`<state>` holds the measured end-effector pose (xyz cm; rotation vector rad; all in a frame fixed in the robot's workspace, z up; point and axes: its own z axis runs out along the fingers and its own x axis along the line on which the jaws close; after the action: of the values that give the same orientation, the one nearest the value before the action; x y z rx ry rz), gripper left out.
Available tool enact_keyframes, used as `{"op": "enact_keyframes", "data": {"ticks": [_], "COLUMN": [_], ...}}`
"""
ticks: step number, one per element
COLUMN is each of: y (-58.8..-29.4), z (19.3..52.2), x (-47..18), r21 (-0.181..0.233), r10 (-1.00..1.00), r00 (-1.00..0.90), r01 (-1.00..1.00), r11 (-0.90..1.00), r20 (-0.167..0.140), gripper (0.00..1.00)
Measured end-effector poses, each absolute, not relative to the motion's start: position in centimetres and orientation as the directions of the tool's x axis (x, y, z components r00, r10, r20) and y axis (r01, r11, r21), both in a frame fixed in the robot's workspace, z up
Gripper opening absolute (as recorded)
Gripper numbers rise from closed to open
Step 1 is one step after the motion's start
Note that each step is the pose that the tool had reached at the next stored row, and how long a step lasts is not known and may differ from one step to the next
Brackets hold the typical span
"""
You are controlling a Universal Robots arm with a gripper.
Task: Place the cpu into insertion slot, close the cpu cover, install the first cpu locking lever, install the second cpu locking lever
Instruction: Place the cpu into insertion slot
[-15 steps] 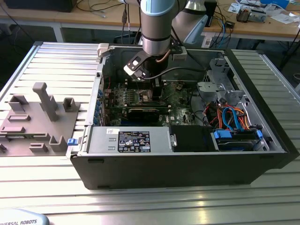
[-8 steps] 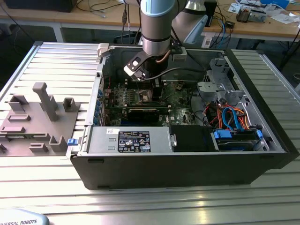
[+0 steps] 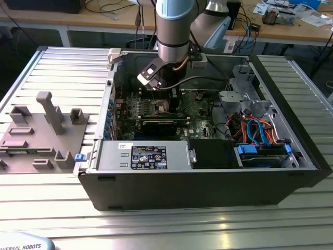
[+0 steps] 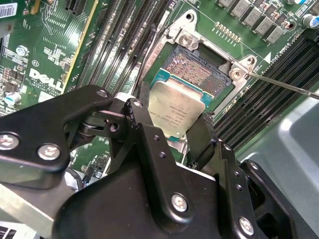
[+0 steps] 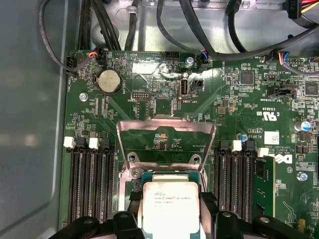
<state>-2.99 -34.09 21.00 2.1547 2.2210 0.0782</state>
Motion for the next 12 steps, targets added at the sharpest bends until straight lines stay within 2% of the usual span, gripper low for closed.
{"op": "enact_keyframes", "data": {"ticks": [12], "y": [-34.09], "z": [20.71], "x": [-2.99], "r21": [0.068], "r10": [1.0], "r00": [-0.03], "r01": [0.997], "r11": [0.03], "r20": [0.002], "gripper": [0.54]}}
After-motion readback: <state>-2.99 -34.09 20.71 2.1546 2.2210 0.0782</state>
